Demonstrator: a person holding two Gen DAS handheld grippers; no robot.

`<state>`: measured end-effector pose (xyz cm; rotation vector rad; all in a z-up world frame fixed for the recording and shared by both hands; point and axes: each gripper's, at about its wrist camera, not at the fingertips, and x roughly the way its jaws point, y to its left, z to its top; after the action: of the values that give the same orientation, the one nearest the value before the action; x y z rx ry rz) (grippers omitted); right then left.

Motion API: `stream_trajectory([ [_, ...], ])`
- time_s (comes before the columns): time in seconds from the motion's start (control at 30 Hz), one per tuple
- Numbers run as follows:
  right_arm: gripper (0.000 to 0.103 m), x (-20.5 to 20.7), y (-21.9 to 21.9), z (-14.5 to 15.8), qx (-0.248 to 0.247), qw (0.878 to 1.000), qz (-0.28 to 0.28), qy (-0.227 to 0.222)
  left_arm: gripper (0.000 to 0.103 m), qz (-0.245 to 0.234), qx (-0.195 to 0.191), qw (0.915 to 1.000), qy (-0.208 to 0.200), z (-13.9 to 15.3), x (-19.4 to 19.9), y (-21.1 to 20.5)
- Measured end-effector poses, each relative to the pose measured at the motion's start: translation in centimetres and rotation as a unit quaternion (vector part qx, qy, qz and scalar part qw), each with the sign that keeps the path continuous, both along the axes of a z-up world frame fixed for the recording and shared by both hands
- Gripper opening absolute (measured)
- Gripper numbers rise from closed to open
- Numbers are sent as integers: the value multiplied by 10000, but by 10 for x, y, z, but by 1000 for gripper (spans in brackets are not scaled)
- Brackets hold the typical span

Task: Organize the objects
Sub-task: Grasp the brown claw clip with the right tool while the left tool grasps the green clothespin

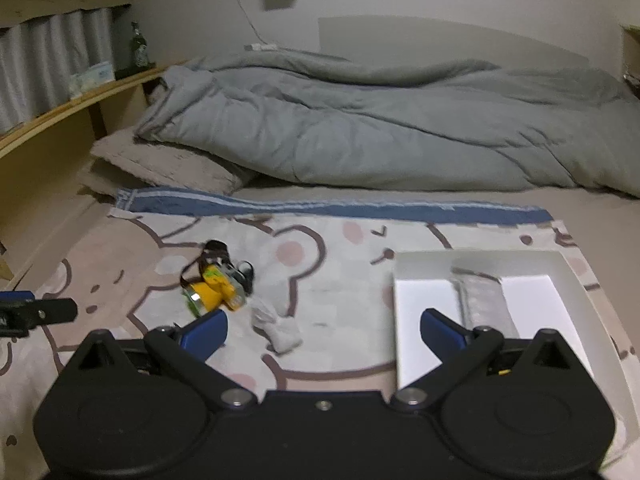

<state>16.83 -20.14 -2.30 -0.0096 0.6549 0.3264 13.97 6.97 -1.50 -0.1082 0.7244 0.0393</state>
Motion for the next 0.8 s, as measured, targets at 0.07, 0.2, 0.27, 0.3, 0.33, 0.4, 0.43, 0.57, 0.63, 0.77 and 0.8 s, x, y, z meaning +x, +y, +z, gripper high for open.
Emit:
stream_trajectory([
  [0.07,103,1,5,-1,21,10000,0,3,103,-148,3,9999,-29,-3,-1,2],
  [0.2,103,7,19,-7,39,9999,-123,13,99,-353,38,9994,46,-11,-1,2],
  [0.27,103,8,26,-11,1,10000,-34,-27,94,-490,37,9987,154,-16,1,1],
  [0.3,103,10,30,-13,-27,10000,37,-13,90,-569,37,9981,235,-20,2,1],
  [0.33,103,12,34,-16,-20,9999,126,28,87,-648,44,9974,308,-25,3,1],
  [0.4,103,17,40,-22,106,9992,326,209,84,-784,90,9958,467,-34,4,-1],
  [0.43,103,20,43,-26,196,9982,425,365,83,-848,129,9947,562,-39,4,-1],
  [0.57,103,28,58,-40,377,9950,588,717,80,-1124,280,9895,860,-60,4,-5],
  [0.63,103,31,68,-50,370,9934,687,845,80,-1270,352,9862,1005,-70,4,-6],
  [0.77,102,39,84,-70,485,9877,719,1303,80,-1590,466,9796,1140,-87,3,-11],
  [0.8,102,40,87,-74,492,9865,733,1378,79,-1664,481,9779,1171,-91,3,-13],
])
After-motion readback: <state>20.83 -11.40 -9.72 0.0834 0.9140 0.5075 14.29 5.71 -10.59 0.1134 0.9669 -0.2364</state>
